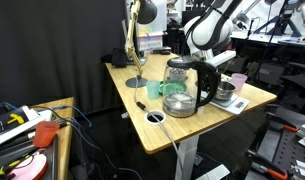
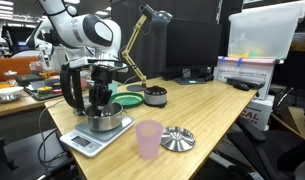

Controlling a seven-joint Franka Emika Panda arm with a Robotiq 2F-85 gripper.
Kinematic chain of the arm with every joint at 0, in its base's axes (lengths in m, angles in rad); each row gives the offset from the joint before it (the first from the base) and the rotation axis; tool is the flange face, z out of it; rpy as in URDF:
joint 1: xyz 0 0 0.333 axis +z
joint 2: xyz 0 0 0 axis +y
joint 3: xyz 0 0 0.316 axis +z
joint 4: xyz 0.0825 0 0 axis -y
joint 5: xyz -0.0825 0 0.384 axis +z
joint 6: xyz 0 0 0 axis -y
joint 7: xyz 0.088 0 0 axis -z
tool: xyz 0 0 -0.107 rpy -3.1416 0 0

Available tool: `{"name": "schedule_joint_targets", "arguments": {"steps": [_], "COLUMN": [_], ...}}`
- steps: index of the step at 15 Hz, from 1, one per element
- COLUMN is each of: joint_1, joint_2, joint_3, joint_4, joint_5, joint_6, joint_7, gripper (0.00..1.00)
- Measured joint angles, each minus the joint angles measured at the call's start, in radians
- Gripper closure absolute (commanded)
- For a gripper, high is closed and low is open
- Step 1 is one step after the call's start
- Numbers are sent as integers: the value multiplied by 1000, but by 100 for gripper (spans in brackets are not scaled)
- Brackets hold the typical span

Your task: Put the silver pot on the scale and then cover it with the silver lid

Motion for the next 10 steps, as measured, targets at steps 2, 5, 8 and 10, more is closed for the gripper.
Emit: {"name": "schedule_joint_targets", "arguments": {"steps": [2,5,8,10], "joint_1": [0,0,-3,-9], "joint_2": [0,-17,-62,-89], "joint_3": [0,0,-5,-13], "joint_4": [7,15,25,45], "joint_5": [0,0,0,1], "joint_6": [0,3,9,11], "joint_7": [0,0,2,5], "gripper": [18,1,0,0]}}
